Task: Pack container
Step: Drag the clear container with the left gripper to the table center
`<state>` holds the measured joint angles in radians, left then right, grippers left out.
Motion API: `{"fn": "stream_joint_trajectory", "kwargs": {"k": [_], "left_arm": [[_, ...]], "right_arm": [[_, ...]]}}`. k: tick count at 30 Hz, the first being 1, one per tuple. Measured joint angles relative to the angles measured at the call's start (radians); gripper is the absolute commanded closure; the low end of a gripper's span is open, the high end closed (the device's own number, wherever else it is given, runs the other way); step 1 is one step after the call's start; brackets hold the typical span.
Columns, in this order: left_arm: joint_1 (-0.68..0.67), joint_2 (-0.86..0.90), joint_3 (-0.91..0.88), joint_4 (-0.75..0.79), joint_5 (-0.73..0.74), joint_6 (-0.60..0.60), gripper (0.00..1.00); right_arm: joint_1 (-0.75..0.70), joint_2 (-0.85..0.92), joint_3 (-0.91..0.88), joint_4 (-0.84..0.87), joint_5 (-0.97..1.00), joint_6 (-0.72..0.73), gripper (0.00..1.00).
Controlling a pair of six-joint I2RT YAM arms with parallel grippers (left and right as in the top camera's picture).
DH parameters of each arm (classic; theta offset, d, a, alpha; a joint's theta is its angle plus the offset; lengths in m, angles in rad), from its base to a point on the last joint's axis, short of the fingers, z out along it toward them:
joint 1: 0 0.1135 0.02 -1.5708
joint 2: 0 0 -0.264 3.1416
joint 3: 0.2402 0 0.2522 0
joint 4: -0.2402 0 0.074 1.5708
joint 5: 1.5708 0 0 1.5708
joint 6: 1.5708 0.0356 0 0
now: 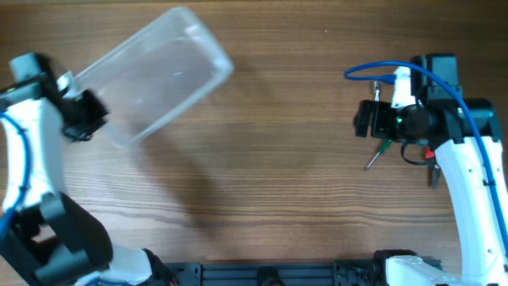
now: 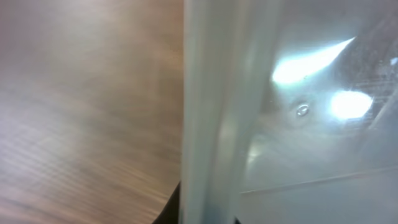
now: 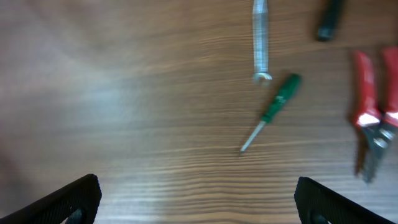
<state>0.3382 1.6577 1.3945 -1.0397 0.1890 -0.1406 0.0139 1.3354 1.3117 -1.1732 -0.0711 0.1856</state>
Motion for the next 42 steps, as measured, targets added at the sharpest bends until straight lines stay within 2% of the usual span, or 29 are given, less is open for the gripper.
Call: {"fn": "stream_joint_trajectory", "kwargs": {"k": [6, 11, 16, 26, 28, 29, 30, 32, 42], "left_arm": [[-0.283, -0.051, 0.009, 0.009, -0.005, 0.116, 0.96], [-0.423, -0.028, 0.009, 0.024, -0.074, 0.148, 0.96], [-0.468, 0.061, 0.009, 0.043, -0.106, 0.155, 0.96], [-0.468, 0.238, 0.009, 0.050, -0.116, 0.154, 0.94], [-0.468, 0.245, 0.009, 0.047, -0.113, 0.154, 0.77], [-0.468, 0.245, 0.009, 0.042, -0.113, 0.157, 0.63], [-0.468, 0.245, 0.009, 0.038, -0.114, 0.161, 0.46], [-0.468, 0.245, 0.009, 0.023, -0.113, 0.156, 0.00], [-0.468, 0.245, 0.013, 0.012, -0.113, 0.154, 0.00]], "right_arm": [[-0.072, -0.047, 0.000, 0.002, 0.066, 0.092, 0.00], [-0.088, -0.064, 0.000, -0.014, 0.080, 0.110, 0.00], [-0.088, -0.064, 0.000, -0.038, 0.080, 0.109, 0.00], [-0.088, -0.064, 0.000, -0.060, 0.080, 0.110, 0.00], [-0.088, -0.064, 0.000, -0.061, 0.080, 0.109, 0.00], [-0.088, -0.064, 0.000, -0.061, 0.080, 0.109, 0.00], [-0.088, -0.064, 0.000, -0.061, 0.080, 0.109, 0.00], [-0.088, -0.064, 0.000, -0.061, 0.080, 0.109, 0.00], [-0.088, -0.064, 0.000, -0.061, 0.080, 0.105, 0.00]]}}
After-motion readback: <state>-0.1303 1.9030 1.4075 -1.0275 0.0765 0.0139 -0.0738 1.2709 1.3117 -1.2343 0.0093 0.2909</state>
